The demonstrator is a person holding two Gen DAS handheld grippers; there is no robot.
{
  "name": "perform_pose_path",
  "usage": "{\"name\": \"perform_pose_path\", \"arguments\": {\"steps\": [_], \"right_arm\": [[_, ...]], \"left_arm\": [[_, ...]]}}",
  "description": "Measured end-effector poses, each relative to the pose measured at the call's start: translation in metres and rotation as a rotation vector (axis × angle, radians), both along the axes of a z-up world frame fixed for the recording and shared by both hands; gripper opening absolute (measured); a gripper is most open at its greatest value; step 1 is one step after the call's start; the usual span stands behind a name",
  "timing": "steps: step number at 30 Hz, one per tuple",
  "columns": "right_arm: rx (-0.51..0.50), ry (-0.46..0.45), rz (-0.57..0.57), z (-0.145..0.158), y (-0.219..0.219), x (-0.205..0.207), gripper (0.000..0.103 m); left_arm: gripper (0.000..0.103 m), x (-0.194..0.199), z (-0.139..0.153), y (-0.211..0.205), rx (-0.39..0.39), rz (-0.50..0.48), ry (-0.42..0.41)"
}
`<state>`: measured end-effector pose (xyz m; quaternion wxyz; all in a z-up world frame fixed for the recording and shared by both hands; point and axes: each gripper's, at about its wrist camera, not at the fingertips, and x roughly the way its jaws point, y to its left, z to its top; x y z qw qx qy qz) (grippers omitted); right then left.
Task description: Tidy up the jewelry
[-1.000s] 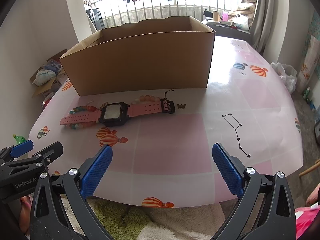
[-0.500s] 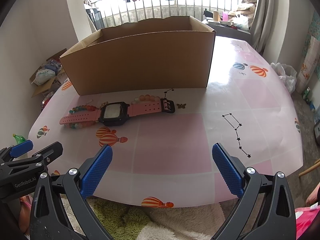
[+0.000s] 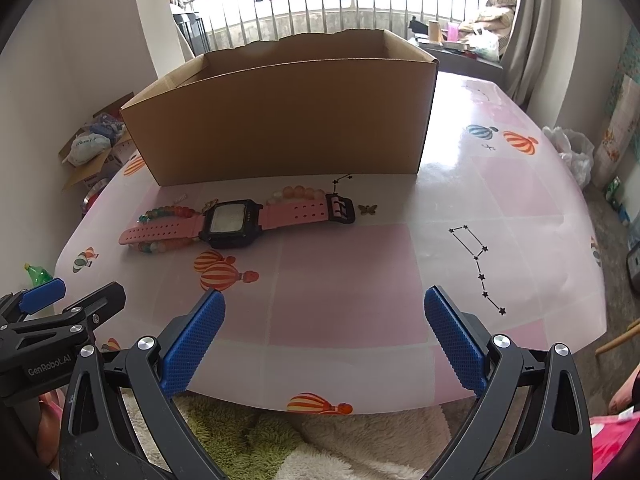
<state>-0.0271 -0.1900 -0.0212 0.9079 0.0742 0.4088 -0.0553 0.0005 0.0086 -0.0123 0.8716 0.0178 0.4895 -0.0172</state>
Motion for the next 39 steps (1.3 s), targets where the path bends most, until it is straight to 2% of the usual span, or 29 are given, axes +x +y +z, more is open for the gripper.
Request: {"name": "perform_pose_path", "arguments": {"steps": [19,28,31,39], "right_arm": [[0.005,0.021,-0.006,-0.005,-0.001,0.004,0.095],[0.006,0.115,-0.018,-0.022,-0.005,0.02,0.095],[-0.014,0.135,-0.014,-0.028,-0.002,0.022,0.095],[-0.033,0.15,-0.001,-0.033,0.0,0.023,0.095]], "left_arm": [[0.097,0.007,-0.007,-0.001,0.001,-0.004,0.029],[0.098,0.02,-0.031,-0.001,0.044,-0.017,0.123],[0.098,0.023,-0.037,0.004,0.019,-0.019,0.149],[0.098,0.027,-0.04,0.006,0.02,-0.045,0.117]]}}
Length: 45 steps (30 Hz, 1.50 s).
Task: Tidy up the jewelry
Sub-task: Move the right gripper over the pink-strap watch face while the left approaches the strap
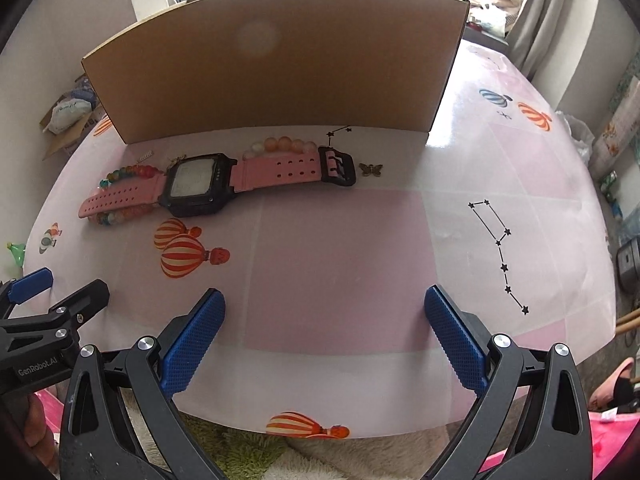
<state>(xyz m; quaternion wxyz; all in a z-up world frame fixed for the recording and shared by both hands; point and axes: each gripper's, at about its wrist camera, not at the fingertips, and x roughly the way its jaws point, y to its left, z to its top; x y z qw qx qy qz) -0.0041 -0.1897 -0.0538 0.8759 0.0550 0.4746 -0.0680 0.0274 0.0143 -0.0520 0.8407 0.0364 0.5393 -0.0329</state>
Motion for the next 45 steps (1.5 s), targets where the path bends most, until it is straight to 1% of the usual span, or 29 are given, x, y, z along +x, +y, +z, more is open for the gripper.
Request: {"name": "perform_pose_path", "arguments": {"steps": [3,5,7,8,9,10,12,14,15,17,18,19,21,24,26,27,29,31,34,36,38,39,41,42,45], "right_arm": [[0.024,-0.018,0.002,0.001,-0.001,-0.005,0.096],[0.06,-0.043,0.01,0.003,-0.005,-0.006,0.095],[0.124,-0.081,0.028,0.006,-0.013,-0.011,0.095],[0.166,-0.117,0.039,0.009,-0.019,-0.014,0.095],[0.187,-0.146,0.046,0.013,-0.024,-0.015,0.095],[0.183,-0.196,0.058,0.02,-0.027,-0.019,0.095],[0.101,-0.273,0.111,0.036,-0.025,-0.022,0.095],[0.047,-0.312,0.182,0.046,-0.018,-0.02,0.095],[0.052,-0.323,0.251,0.05,-0.013,-0.016,0.094],[0.078,-0.316,0.353,0.052,-0.017,0.004,0.089],[0.081,-0.305,0.429,0.051,-0.009,0.012,0.086],[0.076,-0.301,0.466,0.051,-0.005,0.016,0.083],[0.057,-0.28,0.589,0.048,0.01,0.029,0.078],[0.031,-0.252,0.733,0.042,0.024,0.037,0.077],[-0.01,-0.222,0.794,0.037,0.037,0.05,0.077],[-0.017,-0.213,0.814,0.035,0.034,0.046,0.077],[-0.022,-0.177,0.863,0.034,0.035,0.052,0.077],[-0.033,-0.124,0.92,0.028,0.038,0.06,0.077],[-0.088,-0.059,0.969,0.018,0.04,0.063,0.077],[-0.11,-0.02,0.988,0.011,0.043,0.066,0.077],[-0.135,-0.008,0.999,0.009,0.043,0.065,0.076],[-0.14,-0.002,1.0,0.009,0.043,0.065,0.074],[-0.158,0.002,1.006,0.011,0.044,0.062,0.062],[-0.172,0.004,1.002,0.012,0.044,0.061,0.049],[-0.164,0.035,0.999,0.014,0.048,0.067,0.048]], "left_arm": [[0.099,0.0,0.0,0.0,0.005,-0.006,-0.011],[0.099,-0.001,0.0,0.0,0.002,-0.012,-0.024],[0.099,-0.002,0.0,-0.001,0.005,-0.023,-0.037],[0.099,-0.002,0.0,-0.001,0.005,-0.03,-0.04],[0.099,-0.004,0.001,-0.001,-0.001,-0.038,-0.041],[0.099,-0.004,0.001,0.0,-0.008,-0.044,-0.039],[0.099,-0.004,0.001,0.0,-0.013,-0.057,-0.038],[0.099,-0.005,0.001,0.0,-0.013,-0.066,-0.043],[0.099,-0.004,0.001,0.001,-0.014,-0.068,-0.045],[0.099,-0.004,0.001,0.001,-0.016,-0.075,-0.047],[0.099,-0.004,0.001,0.002,-0.018,-0.081,-0.049],[0.099,-0.004,0.001,0.002,-0.018,-0.089,-0.053],[0.099,-0.004,0.0,0.003,-0.021,-0.103,-0.06],[0.099,-0.005,0.0,0.005,-0.025,-0.128,-0.071],[0.099,-0.004,0.0,0.006,-0.029,-0.15,-0.075],[0.099,-0.003,0.0,0.006,-0.031,-0.158,-0.077],[0.099,-0.003,0.001,0.006,-0.035,-0.173,-0.082],[0.099,-0.002,0.001,0.007,-0.039,-0.182,-0.096],[0.098,-0.004,0.005,0.008,-0.054,-0.181,-0.142],[0.097,-0.003,0.009,0.011,-0.092,-0.178,-0.165],[0.093,-0.003,0.013,0.012,-0.119,-0.169,-0.197],[0.091,-0.002,0.015,0.012,-0.125,-0.17,-0.207],[0.087,-0.002,0.016,0.01,-0.123,-0.172,-0.221],[0.084,-0.001,0.016,0.009,-0.123,-0.176,-0.222],[0.078,0.0,0.016,0.006,-0.139,-0.199,-0.225]]}}
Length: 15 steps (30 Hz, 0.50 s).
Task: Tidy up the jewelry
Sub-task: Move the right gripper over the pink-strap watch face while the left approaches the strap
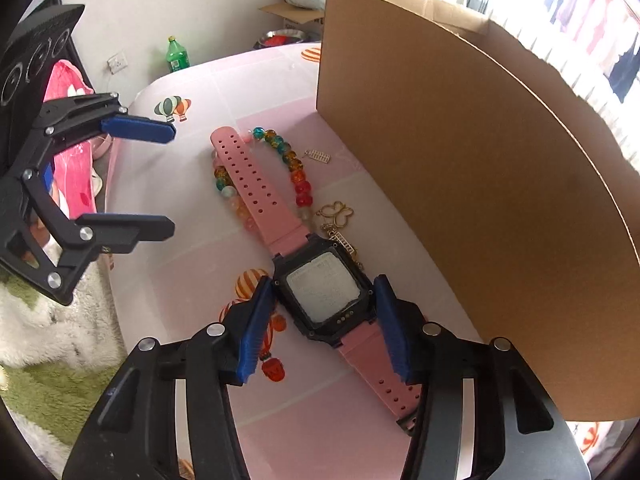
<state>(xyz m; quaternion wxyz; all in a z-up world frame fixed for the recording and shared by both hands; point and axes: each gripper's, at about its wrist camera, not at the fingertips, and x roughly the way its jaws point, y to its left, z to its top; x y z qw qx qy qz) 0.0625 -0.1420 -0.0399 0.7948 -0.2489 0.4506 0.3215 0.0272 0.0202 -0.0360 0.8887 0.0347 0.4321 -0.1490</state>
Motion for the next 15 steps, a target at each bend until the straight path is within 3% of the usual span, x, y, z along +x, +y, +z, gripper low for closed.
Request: {"name": "perform_pose_path", "arguments": {"steps": [11,15], "right_arm": [[0.039,0.104,0.019,0.015,-0.003,-0.018,0.048],[0.116,0.207,-0.021,0.019,-0.011,-0.022,0.048]], "left_arm": [[0.072,-0.01,0.007,-0.02,0.072,-0.132,-0.097],[0.069,-0.02,0.007,-0.034,0.121,-0.215,-0.114]]}}
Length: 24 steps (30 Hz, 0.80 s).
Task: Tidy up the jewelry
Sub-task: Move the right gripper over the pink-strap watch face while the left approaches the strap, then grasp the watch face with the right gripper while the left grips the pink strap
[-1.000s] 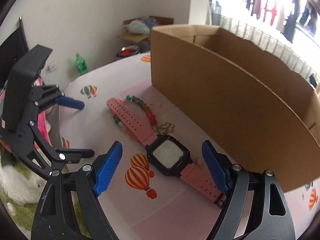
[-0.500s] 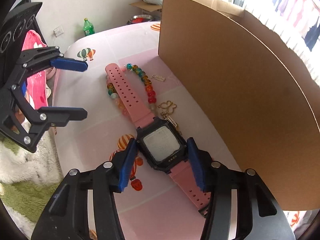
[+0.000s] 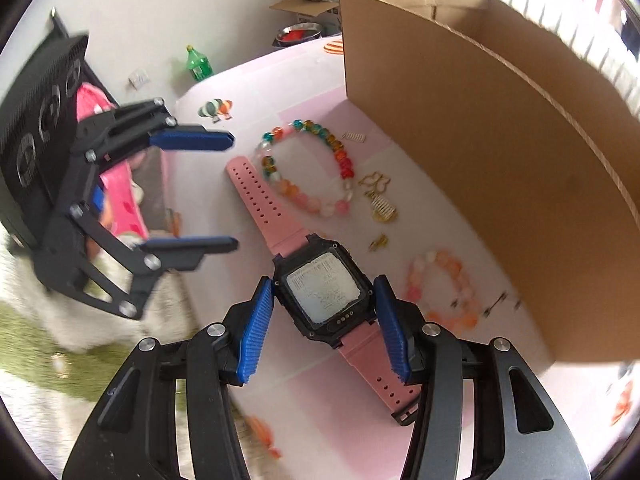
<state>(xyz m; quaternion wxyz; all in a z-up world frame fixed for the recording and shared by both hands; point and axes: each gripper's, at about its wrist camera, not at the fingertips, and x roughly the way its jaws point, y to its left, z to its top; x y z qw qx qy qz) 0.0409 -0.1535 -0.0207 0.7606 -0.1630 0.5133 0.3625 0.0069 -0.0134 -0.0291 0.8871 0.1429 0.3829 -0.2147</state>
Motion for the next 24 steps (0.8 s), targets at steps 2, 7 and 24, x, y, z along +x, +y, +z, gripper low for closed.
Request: {"name": "perform_pose_path", "arguments": {"steps": [2,7,24], "right_arm": [[0.037,0.056,-0.023,-0.003,-0.004,0.0,0.048],[0.09,0.131,-0.045,-0.014,-0.012,-0.006,0.048],[0.024,-0.092,-0.175,-0.012,-0.04,-0.049,0.048]], "left_arm": [[0.064,-0.002,-0.002,-0.007,0.029,-0.033,0.009],[0.048,-0.008,-0.01,-0.024,0.112,-0.098,-0.011],[0.01,0.012,-0.006,-0.023,0.005,-0.116,0.131]]}}
